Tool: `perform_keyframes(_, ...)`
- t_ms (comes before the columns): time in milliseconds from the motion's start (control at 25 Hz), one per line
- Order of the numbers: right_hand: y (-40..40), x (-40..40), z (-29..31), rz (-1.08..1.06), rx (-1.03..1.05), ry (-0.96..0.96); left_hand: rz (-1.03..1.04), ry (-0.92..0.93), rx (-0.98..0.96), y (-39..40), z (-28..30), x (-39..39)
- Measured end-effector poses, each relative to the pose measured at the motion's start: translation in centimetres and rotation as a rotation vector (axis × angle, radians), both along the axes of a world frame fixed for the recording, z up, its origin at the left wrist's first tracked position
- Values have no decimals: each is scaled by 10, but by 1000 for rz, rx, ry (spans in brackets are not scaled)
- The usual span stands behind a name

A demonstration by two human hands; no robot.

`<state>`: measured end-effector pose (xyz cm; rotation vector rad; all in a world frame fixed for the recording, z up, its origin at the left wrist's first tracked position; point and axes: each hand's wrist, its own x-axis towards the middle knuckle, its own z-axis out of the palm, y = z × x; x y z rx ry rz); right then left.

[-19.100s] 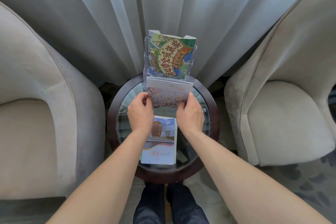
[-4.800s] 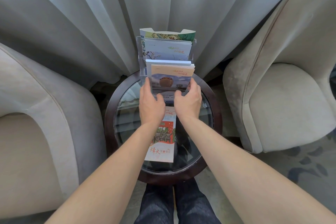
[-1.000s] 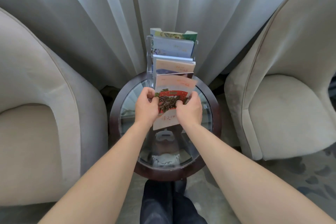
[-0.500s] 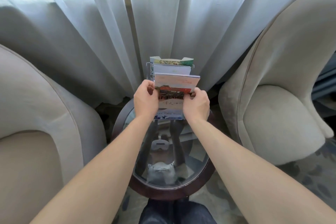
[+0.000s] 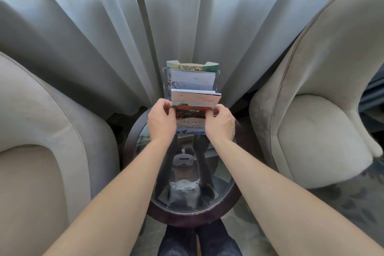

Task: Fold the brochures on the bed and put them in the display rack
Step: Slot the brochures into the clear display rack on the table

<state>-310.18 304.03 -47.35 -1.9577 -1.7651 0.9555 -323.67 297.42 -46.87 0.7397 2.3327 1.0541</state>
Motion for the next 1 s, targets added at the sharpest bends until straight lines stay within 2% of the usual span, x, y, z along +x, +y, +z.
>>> perform_keyframes(240,-2,3,-18,-35,-61,28,87,-9,-31,-4,-24,6)
perform_keyframes(400,-3,-1,-22,-100,-82,77,177,-91,-25,2,-30,7)
perform_keyframes(680,-8,-14,-26,-44,-57,111,-12,-111,-63,9,-30,25)
perform_keyframes(1000,-14,-19,-30,-84,-30,173,52,-151,45,6,-28,36)
